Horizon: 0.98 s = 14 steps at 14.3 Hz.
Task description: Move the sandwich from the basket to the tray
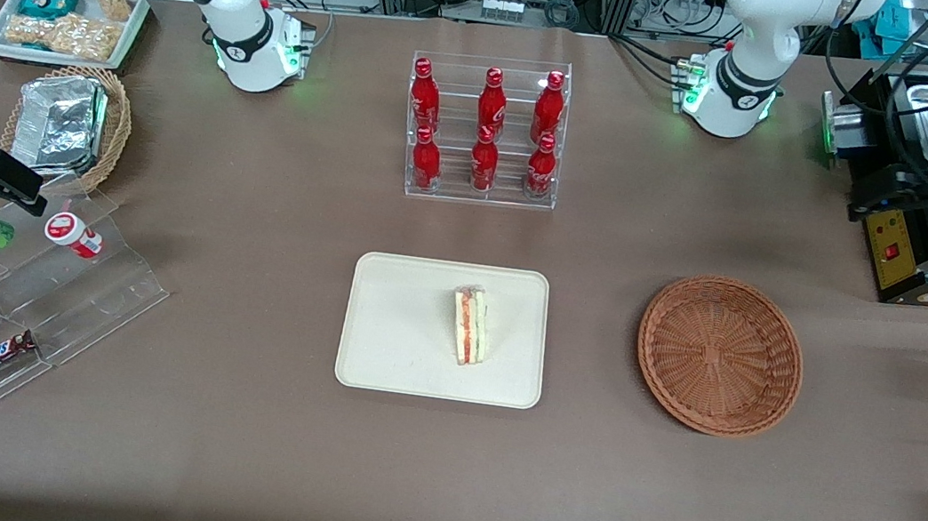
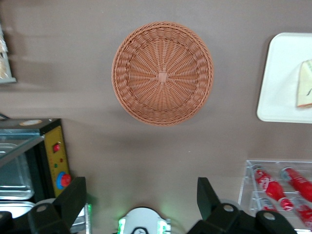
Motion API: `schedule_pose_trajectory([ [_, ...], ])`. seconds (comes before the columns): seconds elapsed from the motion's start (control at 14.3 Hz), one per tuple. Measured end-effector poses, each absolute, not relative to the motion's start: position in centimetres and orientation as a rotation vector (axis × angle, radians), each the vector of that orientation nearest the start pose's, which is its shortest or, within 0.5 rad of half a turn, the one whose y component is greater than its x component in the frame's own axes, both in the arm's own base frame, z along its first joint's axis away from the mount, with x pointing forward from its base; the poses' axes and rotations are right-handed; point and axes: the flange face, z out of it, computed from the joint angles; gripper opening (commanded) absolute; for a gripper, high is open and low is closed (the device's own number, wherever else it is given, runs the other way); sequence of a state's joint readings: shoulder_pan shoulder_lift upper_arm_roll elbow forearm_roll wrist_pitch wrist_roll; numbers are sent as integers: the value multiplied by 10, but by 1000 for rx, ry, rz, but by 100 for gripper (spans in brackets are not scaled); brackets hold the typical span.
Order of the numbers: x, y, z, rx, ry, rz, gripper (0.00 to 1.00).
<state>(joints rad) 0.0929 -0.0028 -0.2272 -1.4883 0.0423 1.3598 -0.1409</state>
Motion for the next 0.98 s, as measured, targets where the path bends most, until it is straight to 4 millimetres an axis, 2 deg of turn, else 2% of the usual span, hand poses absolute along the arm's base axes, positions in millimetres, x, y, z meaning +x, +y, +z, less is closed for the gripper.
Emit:
schedule_pose_trajectory([
  [0.07,525,-77,647,-3066,6,178,100],
  [0.21,524,-85,647,-3061,26,176,100],
  [0.98,524,-86,650,-3066,27,169,100],
])
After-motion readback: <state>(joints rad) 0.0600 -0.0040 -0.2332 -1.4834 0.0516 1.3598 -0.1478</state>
